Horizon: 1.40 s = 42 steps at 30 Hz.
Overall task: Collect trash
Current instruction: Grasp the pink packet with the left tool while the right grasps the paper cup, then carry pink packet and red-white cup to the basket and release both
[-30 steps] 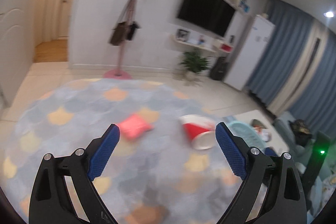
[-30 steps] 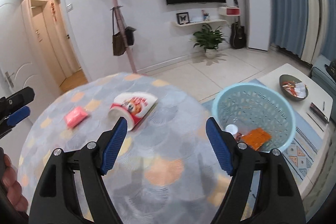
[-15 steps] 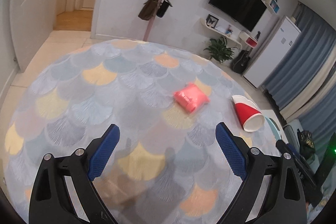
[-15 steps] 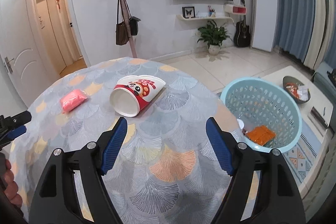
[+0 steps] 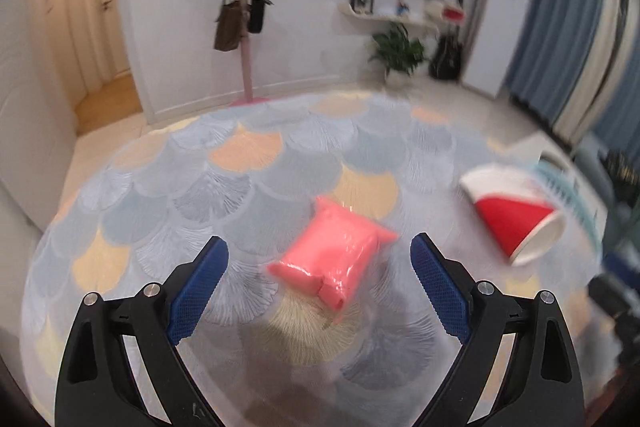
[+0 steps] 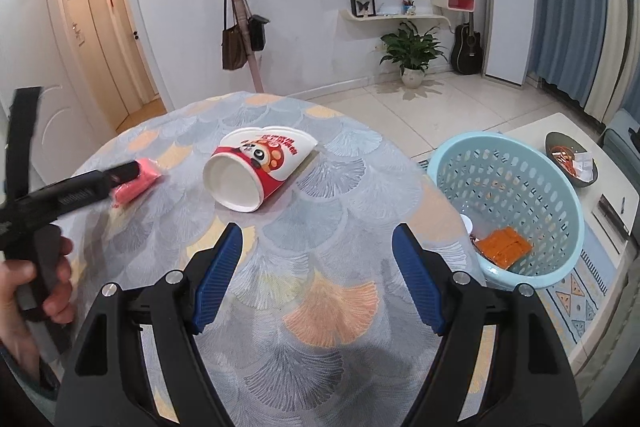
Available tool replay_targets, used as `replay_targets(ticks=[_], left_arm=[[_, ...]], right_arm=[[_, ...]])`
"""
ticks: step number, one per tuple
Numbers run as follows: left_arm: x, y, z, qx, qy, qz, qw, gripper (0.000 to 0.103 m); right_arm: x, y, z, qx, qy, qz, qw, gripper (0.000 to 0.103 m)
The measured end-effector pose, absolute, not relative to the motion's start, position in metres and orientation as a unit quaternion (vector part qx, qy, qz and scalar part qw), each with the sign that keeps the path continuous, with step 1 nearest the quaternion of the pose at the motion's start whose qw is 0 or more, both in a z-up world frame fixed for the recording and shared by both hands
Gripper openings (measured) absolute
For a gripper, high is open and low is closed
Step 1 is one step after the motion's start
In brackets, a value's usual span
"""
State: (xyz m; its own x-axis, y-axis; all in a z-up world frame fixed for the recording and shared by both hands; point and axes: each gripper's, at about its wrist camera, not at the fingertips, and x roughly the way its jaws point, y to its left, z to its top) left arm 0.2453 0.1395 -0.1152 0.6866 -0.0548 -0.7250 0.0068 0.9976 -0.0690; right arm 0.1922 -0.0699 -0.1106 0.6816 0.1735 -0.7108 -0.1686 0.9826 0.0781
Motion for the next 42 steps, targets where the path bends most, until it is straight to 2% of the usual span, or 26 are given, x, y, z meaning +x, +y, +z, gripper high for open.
replay_targets(ticks=[4, 6, 7, 8, 9, 11, 21, 26, 28, 42], left_arm=[[0.242, 0.138, -0.11, -0.025, 0.381, -0.04, 0.923, 0.088], [0.244, 0.136, -0.114, -0.022, 0.391, -0.052, 0.919, 0.071], [0.244, 0.134, -0.116, -0.021, 0.398, -0.057, 0.915, 0.055], [0.244, 0.134, -0.117, -0.023, 0.403, -0.061, 0.913, 0.048], [0.244, 0.134, -0.117, -0.022, 0.402, -0.06, 0.914, 0.048], [0.241, 0.135, -0.115, -0.024, 0.396, -0.059, 0.916, 0.04], [0.231, 0.143, -0.108, -0.052, 0.37, -0.052, 0.926, 0.039], [0.232, 0.138, -0.108, -0.043, 0.373, -0.049, 0.926, 0.039], [0.231, 0.139, -0.108, -0.045, 0.371, -0.048, 0.926, 0.039], [0.221, 0.133, -0.102, -0.043, 0.36, -0.042, 0.931, 0.038]], right_arm=[[0.209, -0.063, -0.106, 0.03, 0.425, 0.126, 0.896, 0.073], [0.218, -0.057, -0.099, 0.038, 0.429, 0.135, 0.892, 0.074], [0.223, -0.053, -0.096, 0.038, 0.429, 0.137, 0.892, 0.074], [0.226, -0.048, -0.094, 0.036, 0.429, 0.136, 0.892, 0.074], [0.229, -0.044, -0.092, 0.031, 0.429, 0.133, 0.893, 0.074], [0.236, -0.034, -0.092, 0.025, 0.428, 0.126, 0.895, 0.074], [0.262, -0.009, -0.127, 0.019, 0.435, 0.089, 0.896, 0.073], [0.264, -0.014, -0.129, 0.028, 0.432, 0.072, 0.899, 0.073], [0.265, -0.015, -0.13, 0.032, 0.433, 0.075, 0.898, 0.067], [0.221, -0.034, -0.106, 0.042, 0.373, 0.082, 0.923, 0.066]])
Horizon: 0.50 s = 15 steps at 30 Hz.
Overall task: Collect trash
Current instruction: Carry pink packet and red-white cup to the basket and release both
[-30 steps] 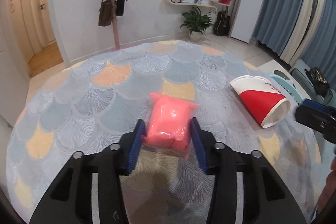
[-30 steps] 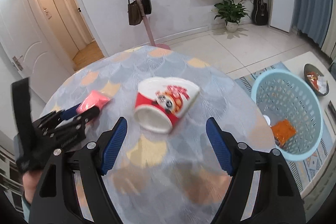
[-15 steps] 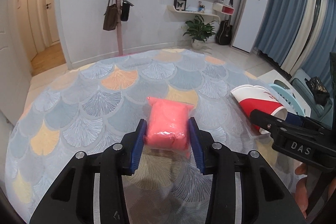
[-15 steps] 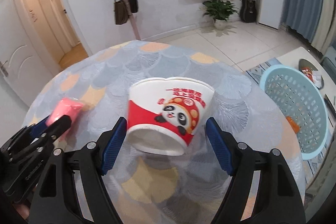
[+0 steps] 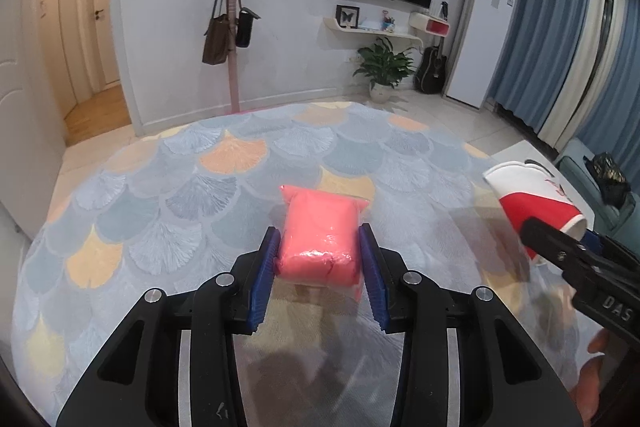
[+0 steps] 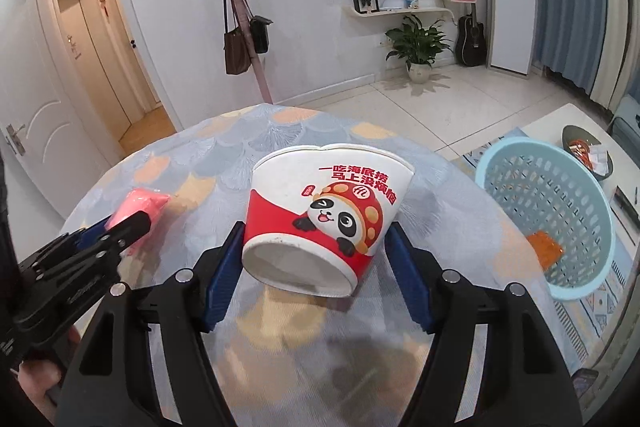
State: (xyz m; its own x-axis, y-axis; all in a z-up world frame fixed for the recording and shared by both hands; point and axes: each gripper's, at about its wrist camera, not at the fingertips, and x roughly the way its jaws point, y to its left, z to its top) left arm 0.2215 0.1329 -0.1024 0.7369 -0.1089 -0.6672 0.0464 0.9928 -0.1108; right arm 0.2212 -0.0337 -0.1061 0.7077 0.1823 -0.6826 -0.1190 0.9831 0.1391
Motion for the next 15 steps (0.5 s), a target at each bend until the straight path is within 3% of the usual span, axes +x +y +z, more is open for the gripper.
replay_targets(ticks=[15], left_arm=[[0.202, 0.051, -0.042, -0.009, 0.312, -0.107, 0.944, 0.038]], right_arm=[[0.183, -0.098, -0.062, 0.099, 0.315, 0.06, 0.942, 0.066]])
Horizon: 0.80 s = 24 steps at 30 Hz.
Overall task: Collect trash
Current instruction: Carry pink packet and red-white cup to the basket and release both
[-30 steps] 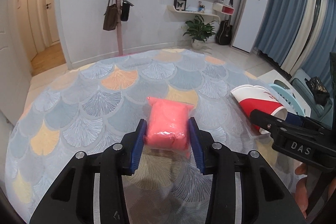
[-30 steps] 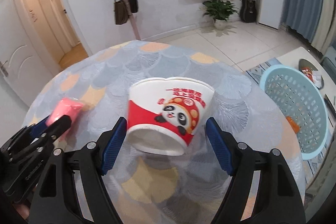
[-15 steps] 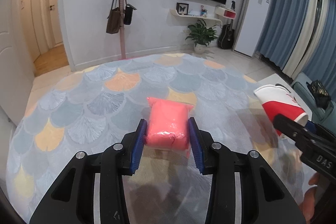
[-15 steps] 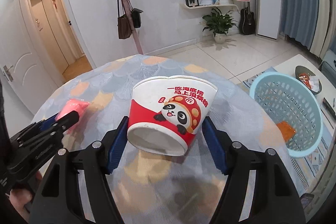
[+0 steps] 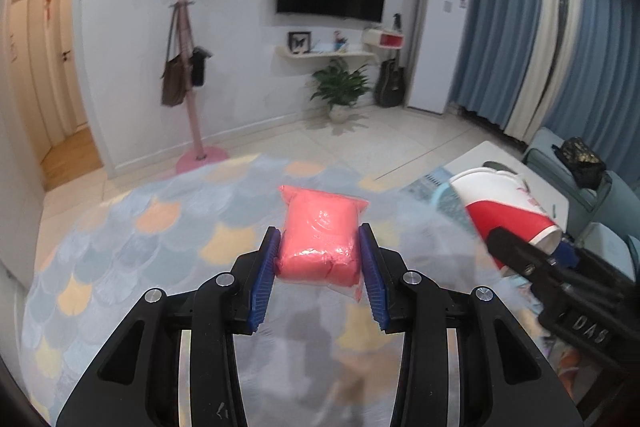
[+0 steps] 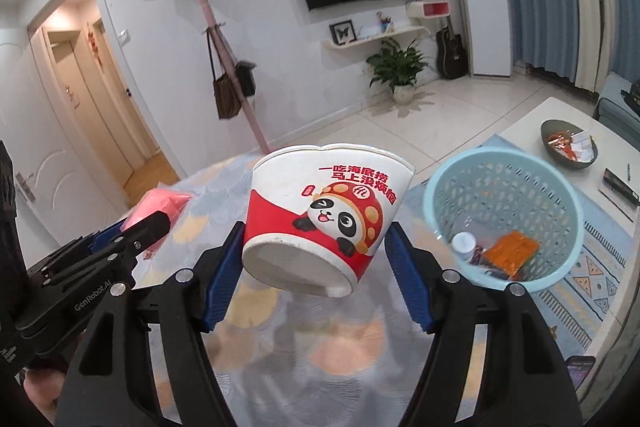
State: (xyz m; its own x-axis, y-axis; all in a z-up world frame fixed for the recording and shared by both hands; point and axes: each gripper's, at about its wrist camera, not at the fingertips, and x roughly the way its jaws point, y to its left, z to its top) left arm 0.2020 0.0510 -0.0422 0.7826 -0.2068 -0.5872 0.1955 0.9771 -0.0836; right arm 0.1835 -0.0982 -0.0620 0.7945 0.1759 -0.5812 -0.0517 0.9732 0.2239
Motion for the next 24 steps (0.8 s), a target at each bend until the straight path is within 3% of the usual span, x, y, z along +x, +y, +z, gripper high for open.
replay_targets(ticks=[12, 24], left_arm=[[0.218, -0.044, -0.025, 0.027, 0.296, -0.162, 0.941, 0.038], [0.265, -0.134, -0.053, 0.028, 0.342, -0.213, 0.915, 0.038]], right_arm=[[0.185, -0.186, -0.05, 0.133, 0.289, -0.009, 0.948, 0.066], [0.216, -0.291, -0.097, 0.167, 0.333, -0.083, 0.924, 0.066]])
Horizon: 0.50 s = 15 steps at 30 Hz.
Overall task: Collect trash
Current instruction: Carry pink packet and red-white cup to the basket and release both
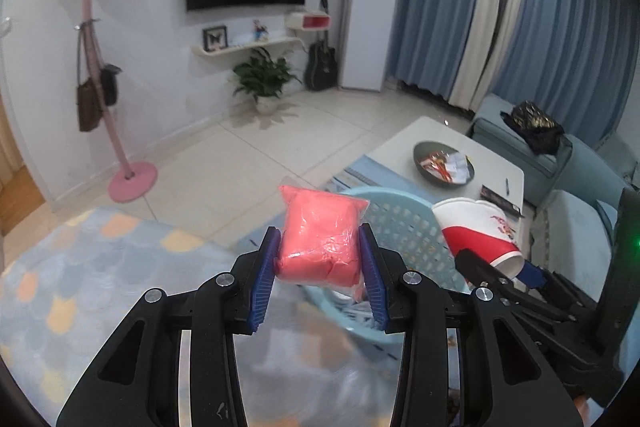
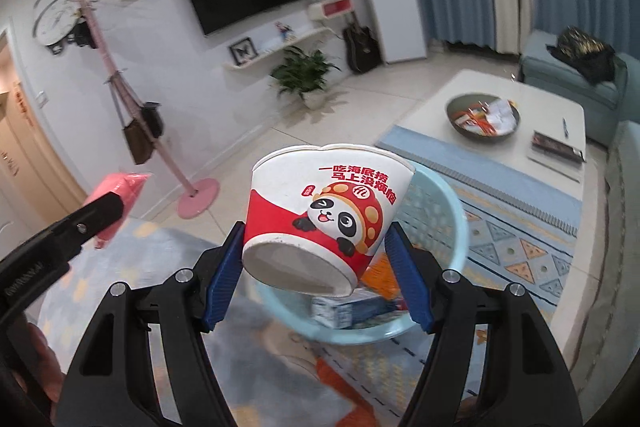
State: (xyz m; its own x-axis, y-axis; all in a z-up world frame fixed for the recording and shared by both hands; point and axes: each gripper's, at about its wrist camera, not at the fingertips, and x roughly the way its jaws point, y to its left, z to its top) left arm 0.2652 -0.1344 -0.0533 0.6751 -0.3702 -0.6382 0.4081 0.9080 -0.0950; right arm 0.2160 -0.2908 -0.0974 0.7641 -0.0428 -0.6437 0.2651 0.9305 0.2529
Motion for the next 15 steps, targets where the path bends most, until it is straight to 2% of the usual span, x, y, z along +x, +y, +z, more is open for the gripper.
replay_targets(ticks=[10, 13, 15], left_arm=[[0.295, -0.194, -0.088, 0.061, 0.392, -0.229, 0.889, 0.04], [0.296, -0.2, -0.09, 0.059, 0.395, -0.237, 0.886, 0.062], [0.294, -0.199, -0.09, 0.062, 0.39, -0.237, 0.888, 0.067]], right_arm=[[0.243, -0.335, -0.146, 0.2, 0.4, -0.086, 0.89, 0.067], [0.246, -0.339, -0.153, 0.204, 0.41, -0.088, 0.885, 0.067], [0.246, -0.341, -0.155, 0.204, 0.414, -0.09, 0.882, 0.067]])
